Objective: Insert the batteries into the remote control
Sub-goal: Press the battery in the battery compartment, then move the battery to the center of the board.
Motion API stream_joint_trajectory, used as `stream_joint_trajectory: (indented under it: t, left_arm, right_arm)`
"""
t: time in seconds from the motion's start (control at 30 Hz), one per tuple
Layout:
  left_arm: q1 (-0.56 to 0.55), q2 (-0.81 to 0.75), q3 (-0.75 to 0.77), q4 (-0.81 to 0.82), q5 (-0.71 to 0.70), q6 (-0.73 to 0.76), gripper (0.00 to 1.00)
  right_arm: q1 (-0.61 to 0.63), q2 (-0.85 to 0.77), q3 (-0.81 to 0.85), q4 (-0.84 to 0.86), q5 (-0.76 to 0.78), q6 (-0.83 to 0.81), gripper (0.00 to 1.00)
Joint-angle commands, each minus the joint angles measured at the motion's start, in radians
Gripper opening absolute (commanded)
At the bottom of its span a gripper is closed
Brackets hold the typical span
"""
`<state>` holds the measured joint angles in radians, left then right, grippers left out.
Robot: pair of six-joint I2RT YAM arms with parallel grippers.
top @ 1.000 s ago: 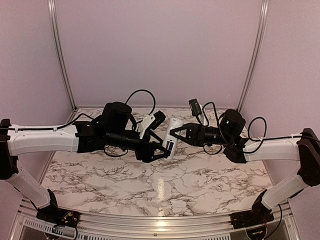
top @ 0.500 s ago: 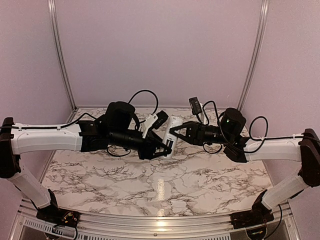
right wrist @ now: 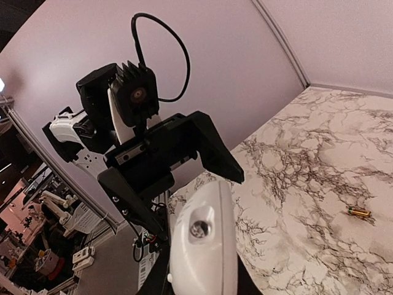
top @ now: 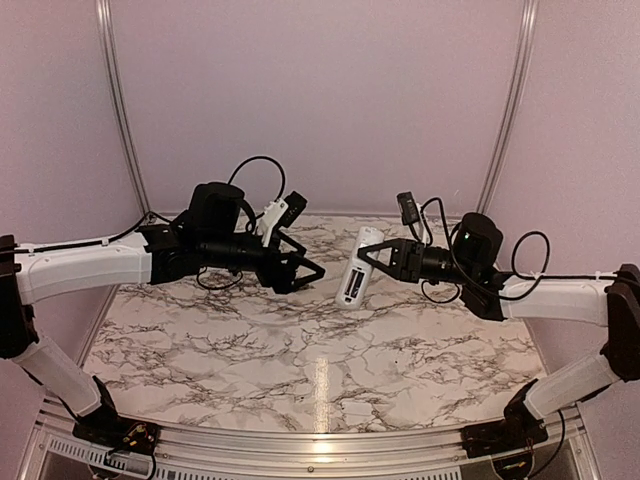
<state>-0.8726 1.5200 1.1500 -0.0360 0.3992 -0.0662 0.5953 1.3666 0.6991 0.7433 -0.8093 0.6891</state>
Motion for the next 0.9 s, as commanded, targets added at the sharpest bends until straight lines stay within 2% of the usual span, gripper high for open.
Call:
stream_joint_trajectory:
  t: [0.0, 0.07, 0.23, 0.5, 0.67, 0.87]
  left_arm:
    - [0.074, -0.009, 0.072, -0.1, -0.059, 0.097, 0.9]
    - [0.107, 0.05, 0.14, -0.194, -0.096, 0.143, 0.89]
    - [0.171, 0.285, 0.39, -0.457, -0.169, 0.219, 0.78]
    - [0.183, 0.566, 0.686, -0.685, -0.295, 0.282, 0.72]
    - [0.184, 0.723, 0.832, -0.765, -0.361, 0.296, 0.66]
    - [0.184, 0.819, 0.89, -0.769, -0.364, 0.311, 0.62]
  right_arm:
    - [-0.071, -0.062, -0.017, -0.115, 0.019, -0.064, 0.0]
    - [-0.109, -0.082, -0.028, -0.153, 0.012, -0.085, 0.0]
    - [-0.192, -0.132, -0.058, -0.211, -0.003, -0.109, 0.0]
    - [-0.258, -0.17, -0.108, -0.222, -0.024, -0.116, 0.0]
    - [-0.264, -0.169, -0.118, -0.223, -0.029, -0.124, 0.0]
    - [-0.265, -0.154, -0.121, -0.218, -0.031, -0.117, 0.0]
